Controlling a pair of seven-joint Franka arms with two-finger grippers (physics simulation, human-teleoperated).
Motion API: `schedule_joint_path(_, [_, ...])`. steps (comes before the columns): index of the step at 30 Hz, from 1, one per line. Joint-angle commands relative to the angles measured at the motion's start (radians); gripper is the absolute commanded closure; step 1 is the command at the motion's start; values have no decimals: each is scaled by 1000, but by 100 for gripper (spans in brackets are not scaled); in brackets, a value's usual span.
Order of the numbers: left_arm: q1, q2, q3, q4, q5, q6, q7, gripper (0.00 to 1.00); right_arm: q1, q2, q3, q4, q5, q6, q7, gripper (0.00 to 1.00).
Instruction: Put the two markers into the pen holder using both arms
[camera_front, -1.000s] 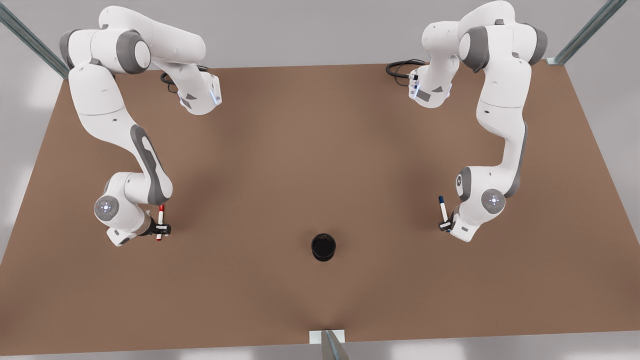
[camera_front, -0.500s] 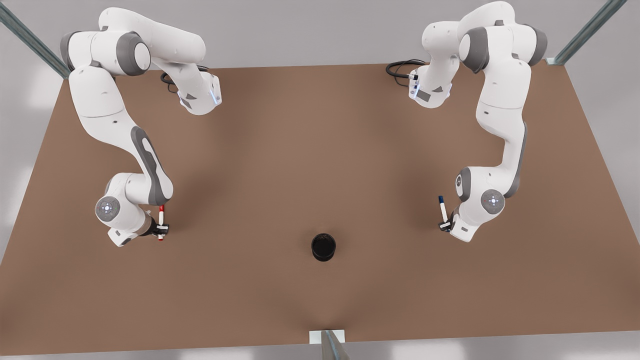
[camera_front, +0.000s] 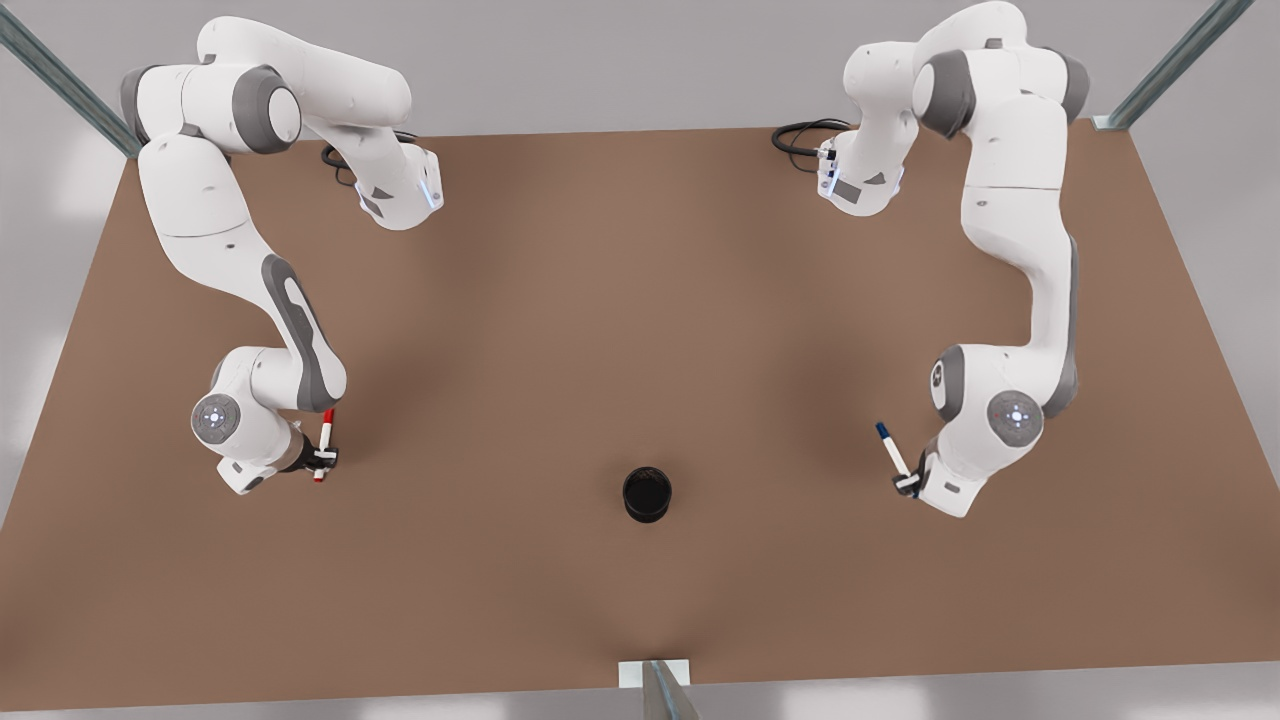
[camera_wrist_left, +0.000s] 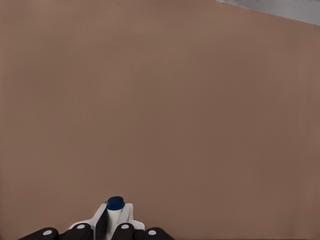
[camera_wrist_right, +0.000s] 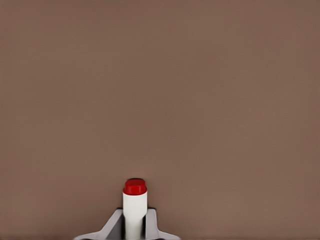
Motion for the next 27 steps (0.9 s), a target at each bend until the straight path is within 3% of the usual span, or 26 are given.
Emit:
schedule_joint_path(1, [-23, -2, -2, 79, -4, -308, -104, 79, 0, -1, 0, 1, -5, -1, -16, 71])
schedule_joint_path(4, [-58, -73, -19, 140, -16, -469, -143, 79, 5, -28, 3, 5, -7, -7, -16, 79])
schedule_joint_path(8, [-135, -98, -171, 222, -142, -392, -301, 79, 11, -93, 41, 112, -7, -143, -14, 79])
schedule_joint_path(11, [-215, -27, -172, 229, -200, 115, -316, 79, 11, -94, 127, 366, -11, -408, -13, 79])
schedule_joint_path(15, [-235, 99, -165, 232, -40, 761, -313, 79, 3, -104, 219, 485, -39, -403, 13, 79])
schedule_joint_path(21, [-307, 195, -158, 249, -30, 916, -362, 79, 3, -76, 379, 504, -37, -276, 107, 79])
schedule_joint_path(27, [-325, 243, -157, 173, -31, 1001, -351, 79, 80, -64, 393, 495, -37, -217, 107, 79])
